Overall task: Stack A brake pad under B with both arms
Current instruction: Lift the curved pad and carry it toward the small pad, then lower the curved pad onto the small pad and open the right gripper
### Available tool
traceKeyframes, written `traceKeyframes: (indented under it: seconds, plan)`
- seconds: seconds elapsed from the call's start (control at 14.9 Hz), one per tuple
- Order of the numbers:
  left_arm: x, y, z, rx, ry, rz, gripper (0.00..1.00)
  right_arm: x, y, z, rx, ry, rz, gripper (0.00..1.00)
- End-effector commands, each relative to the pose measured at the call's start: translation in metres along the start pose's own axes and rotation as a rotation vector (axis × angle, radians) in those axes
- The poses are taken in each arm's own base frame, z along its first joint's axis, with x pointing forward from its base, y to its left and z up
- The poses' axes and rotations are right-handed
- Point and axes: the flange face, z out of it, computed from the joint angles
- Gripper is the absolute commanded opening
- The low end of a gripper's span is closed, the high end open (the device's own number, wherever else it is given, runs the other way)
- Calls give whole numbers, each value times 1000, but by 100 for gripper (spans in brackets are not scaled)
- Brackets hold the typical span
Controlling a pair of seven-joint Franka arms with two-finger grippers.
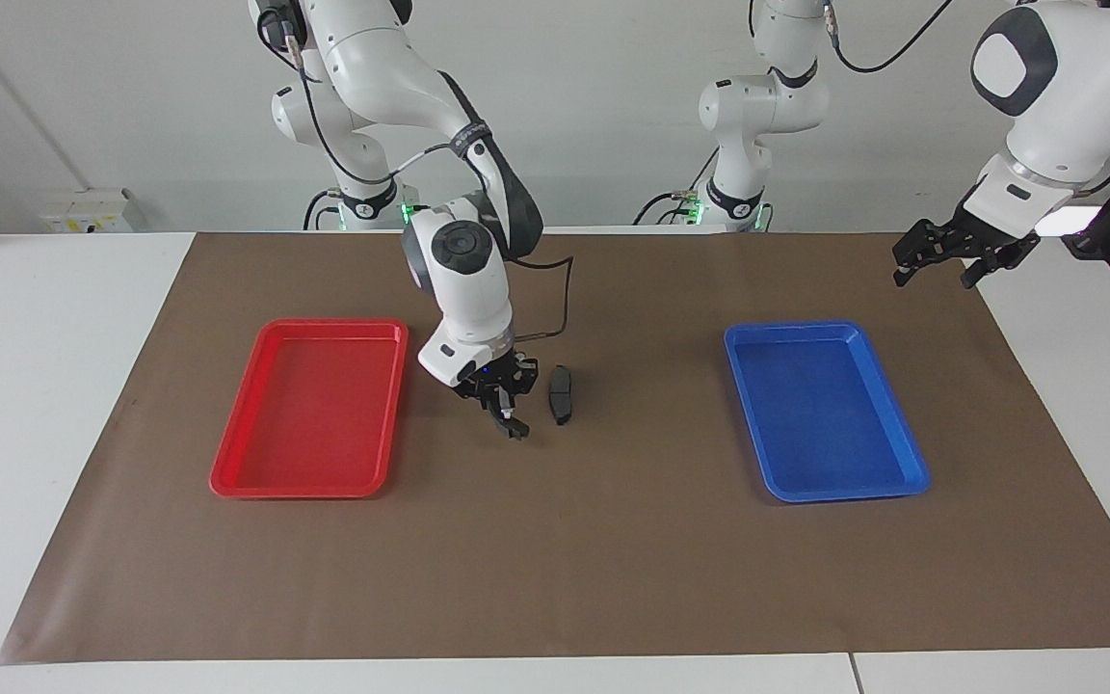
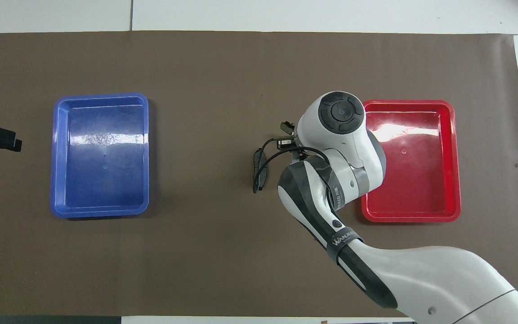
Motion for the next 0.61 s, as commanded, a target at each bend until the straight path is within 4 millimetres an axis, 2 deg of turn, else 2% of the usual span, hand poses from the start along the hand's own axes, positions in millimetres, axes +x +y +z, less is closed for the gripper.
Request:
traceKeyframes:
  seconds: [0.0,0.27,0.54]
  plan:
    - [-7,0,-1,9,-2,-11,100,-1,-25,2,26,21,36,0]
    - [-7,0,-1,9,-2,-11,100,-16,-50,10,27,12,25,0]
    - [-7,0,-1,9,-2,-11,100,-21,-55,15,33,12,20,0]
